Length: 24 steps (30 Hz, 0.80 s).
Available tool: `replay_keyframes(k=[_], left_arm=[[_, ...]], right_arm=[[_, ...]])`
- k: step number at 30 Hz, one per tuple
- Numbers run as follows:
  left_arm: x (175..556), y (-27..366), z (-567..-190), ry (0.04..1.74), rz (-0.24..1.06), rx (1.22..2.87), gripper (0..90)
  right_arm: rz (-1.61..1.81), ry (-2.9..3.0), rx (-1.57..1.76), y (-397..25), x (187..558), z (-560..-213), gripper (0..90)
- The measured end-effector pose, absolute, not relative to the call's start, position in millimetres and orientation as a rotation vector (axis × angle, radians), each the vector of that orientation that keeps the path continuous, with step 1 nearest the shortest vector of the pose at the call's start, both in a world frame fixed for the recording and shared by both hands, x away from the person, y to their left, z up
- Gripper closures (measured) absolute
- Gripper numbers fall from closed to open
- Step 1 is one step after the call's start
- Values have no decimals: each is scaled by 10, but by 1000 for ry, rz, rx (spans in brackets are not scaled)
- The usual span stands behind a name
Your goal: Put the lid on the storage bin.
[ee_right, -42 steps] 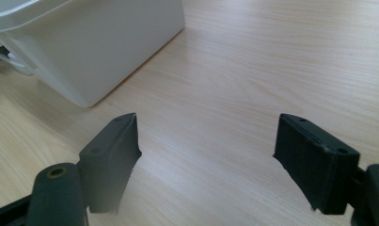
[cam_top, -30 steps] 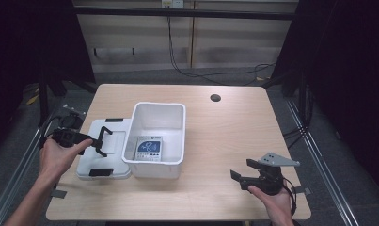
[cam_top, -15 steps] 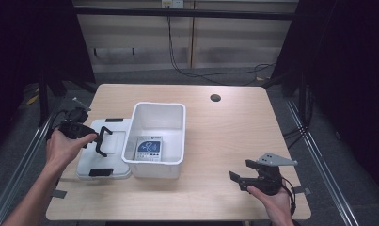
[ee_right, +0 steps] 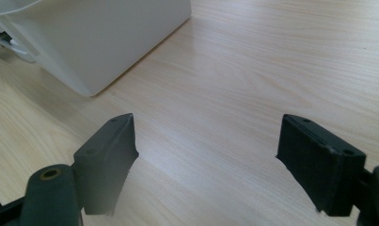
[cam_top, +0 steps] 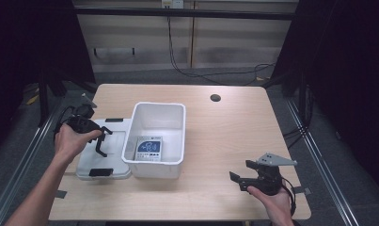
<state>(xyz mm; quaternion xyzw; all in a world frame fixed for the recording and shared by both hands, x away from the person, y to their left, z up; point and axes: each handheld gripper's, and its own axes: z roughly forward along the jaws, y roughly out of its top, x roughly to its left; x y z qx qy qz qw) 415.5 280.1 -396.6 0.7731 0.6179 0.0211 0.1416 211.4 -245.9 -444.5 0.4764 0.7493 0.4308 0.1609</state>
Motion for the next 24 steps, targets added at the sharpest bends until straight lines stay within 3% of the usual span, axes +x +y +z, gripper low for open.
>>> replay_keyframes(k=[5,12,24], left_arm=[[4194,2800,-4032,1829,60,2221,651],[4238,2793,-4074,1847,36,2242,736],[4301,2690,-4168,1881,6,2278,796]], right_arm=[[1231,2143,1360,-2459,2116,-4449,199],[1232,2149,1360,-2457,2118,-4451,198],[1231,2164,1357,-2444,2122,-4456,194]])
